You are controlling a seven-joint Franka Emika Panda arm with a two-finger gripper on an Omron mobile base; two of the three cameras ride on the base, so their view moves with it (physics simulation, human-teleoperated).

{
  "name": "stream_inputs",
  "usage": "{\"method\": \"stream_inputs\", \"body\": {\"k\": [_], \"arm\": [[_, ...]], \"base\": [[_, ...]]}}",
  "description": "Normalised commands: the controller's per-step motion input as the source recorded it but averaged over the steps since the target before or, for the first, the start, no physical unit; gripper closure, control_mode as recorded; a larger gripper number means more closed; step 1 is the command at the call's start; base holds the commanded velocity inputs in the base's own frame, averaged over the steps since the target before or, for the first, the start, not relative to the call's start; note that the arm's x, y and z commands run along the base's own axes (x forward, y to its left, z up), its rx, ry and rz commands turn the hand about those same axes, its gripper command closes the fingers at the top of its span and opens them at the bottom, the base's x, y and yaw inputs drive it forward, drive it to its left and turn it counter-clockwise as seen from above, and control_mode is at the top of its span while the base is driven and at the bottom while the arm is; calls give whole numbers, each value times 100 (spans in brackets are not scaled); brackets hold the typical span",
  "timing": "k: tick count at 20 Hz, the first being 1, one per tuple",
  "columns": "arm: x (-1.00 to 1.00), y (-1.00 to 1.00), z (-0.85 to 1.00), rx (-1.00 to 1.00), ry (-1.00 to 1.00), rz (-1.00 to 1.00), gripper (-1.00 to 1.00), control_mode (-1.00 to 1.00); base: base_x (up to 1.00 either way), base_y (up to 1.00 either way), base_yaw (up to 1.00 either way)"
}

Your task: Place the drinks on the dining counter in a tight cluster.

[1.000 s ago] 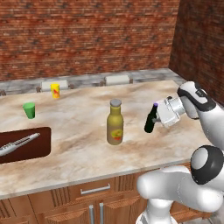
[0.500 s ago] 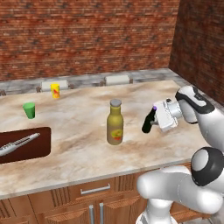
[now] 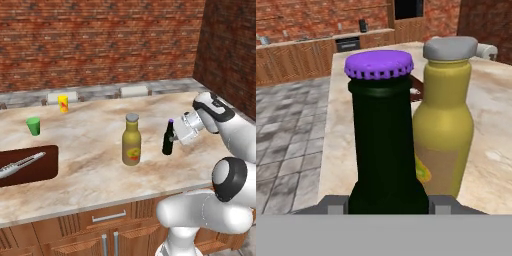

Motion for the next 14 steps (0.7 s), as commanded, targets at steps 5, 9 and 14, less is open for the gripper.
{"method": "stream_inputs", "body": {"k": [5,9,14], "arm": [[5,4,-27,0,-2,0,100,-100],[13,10,-26,0,-2,0,100,-100],[38,6,-4,0,0,-3,100,-100]], "base": [[0,0,0],[0,0,0],[0,0,0]]}}
